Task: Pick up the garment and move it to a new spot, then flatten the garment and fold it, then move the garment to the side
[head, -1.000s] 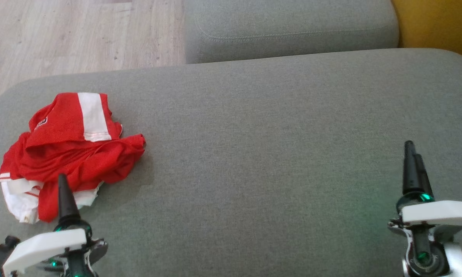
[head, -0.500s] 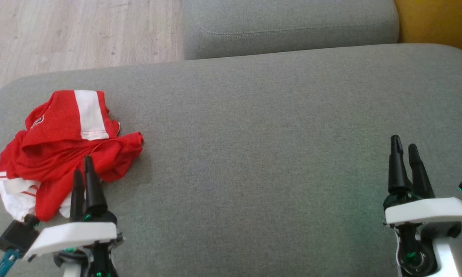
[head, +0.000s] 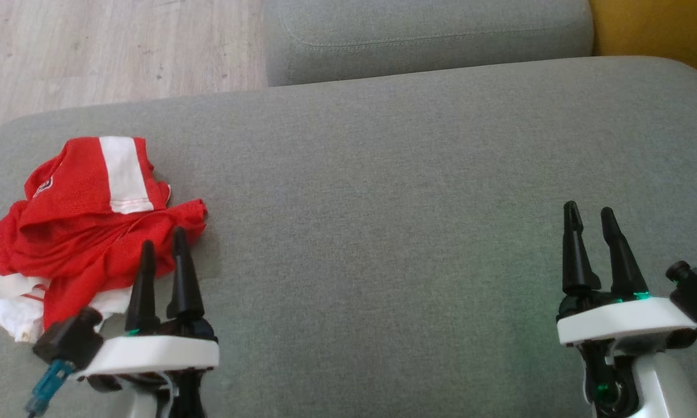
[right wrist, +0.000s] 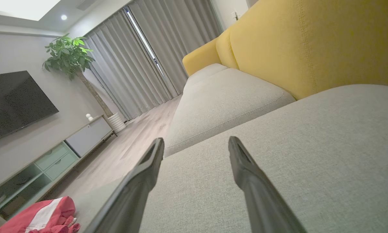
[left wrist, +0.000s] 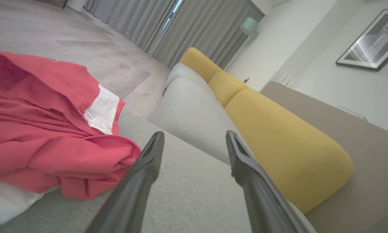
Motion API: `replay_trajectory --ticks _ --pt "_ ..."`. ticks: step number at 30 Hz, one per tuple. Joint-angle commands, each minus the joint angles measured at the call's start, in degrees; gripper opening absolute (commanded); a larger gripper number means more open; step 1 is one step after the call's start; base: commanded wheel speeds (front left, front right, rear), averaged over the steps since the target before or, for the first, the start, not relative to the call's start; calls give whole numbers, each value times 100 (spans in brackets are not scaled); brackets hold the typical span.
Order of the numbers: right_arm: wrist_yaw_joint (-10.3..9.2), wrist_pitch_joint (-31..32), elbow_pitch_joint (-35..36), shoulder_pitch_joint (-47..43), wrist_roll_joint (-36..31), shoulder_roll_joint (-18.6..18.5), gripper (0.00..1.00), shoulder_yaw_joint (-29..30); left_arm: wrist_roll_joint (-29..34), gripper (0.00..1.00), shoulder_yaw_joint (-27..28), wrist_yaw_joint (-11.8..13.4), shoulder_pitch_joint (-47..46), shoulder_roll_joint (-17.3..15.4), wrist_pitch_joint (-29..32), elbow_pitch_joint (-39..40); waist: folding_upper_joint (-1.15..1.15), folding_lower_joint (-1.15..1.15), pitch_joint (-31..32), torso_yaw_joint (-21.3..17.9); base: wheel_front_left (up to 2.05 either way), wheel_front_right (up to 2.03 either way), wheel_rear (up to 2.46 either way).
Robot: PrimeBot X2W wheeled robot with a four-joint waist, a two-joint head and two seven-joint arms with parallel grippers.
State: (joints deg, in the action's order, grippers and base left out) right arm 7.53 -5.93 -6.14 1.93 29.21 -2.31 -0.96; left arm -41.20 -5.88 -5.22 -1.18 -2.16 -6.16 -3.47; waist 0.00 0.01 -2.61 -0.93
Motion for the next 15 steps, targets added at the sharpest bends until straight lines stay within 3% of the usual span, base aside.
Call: replay_trajectory --ticks 1,15 --pt "-3 -98 268 210 -252 -41 100 -114 293 100 27 12 -261 -52 -78 247 0 0 -8 -14 0 0 0" --pt "-3 -351 450 177 -1525 -46 100 -194 1877 100 -563 419 -306 -218 -331 324 0 0 -36 -72 0 0 0"
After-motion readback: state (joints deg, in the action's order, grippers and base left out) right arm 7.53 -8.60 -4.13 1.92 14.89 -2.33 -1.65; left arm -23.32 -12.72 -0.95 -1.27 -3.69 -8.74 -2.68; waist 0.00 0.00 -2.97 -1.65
